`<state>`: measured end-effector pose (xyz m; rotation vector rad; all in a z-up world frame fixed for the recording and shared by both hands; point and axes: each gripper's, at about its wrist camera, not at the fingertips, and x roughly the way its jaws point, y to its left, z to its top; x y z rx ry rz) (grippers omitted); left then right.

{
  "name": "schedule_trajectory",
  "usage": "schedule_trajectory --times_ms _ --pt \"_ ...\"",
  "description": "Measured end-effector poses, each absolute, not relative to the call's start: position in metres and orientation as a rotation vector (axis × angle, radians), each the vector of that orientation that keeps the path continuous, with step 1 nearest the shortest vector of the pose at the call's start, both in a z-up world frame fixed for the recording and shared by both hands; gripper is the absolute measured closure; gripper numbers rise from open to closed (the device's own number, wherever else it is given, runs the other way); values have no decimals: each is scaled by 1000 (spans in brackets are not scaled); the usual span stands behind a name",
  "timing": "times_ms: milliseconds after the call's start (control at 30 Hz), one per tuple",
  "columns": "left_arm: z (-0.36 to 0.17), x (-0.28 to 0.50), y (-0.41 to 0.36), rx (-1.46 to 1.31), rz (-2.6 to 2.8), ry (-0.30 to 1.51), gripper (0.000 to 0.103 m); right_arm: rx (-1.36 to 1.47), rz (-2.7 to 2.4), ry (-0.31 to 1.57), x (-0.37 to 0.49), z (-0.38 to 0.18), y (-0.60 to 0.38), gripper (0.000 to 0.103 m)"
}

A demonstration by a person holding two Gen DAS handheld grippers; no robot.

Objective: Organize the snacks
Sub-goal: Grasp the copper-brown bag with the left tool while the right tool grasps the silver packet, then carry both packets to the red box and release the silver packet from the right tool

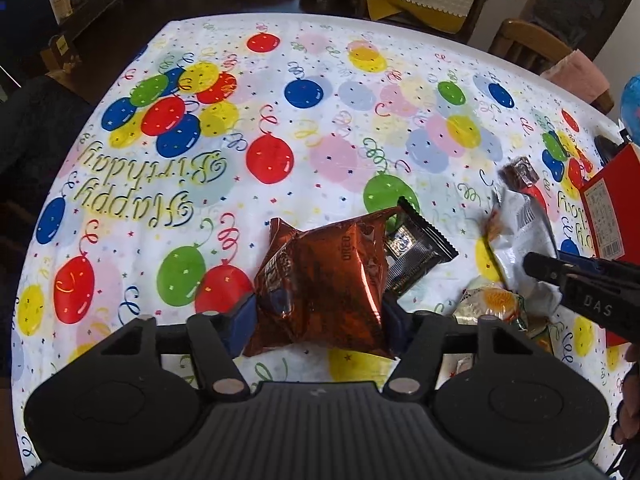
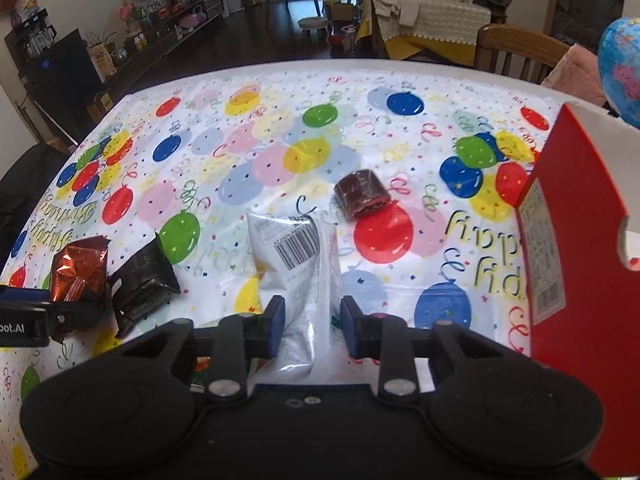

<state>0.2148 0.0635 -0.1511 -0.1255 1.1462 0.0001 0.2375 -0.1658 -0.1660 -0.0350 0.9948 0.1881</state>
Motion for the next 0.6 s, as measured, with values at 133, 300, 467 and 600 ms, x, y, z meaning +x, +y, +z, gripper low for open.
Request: schedule_trajectory --times_ms 133,300,467,600 --pt "-145 210 69 -127 19 1132 47 -10 166 980 232 -158 -171 84" --pt "-130 200 76 -137 34 1106 47 -34 166 965 219 -146 -169 86" --pt "-110 185 76 -151 30 1076 47 -28 177 931 202 -124 -172 88" --pt "-92 174 70 -153 12 1050 47 -26 180 895 187 -103 -177 88"
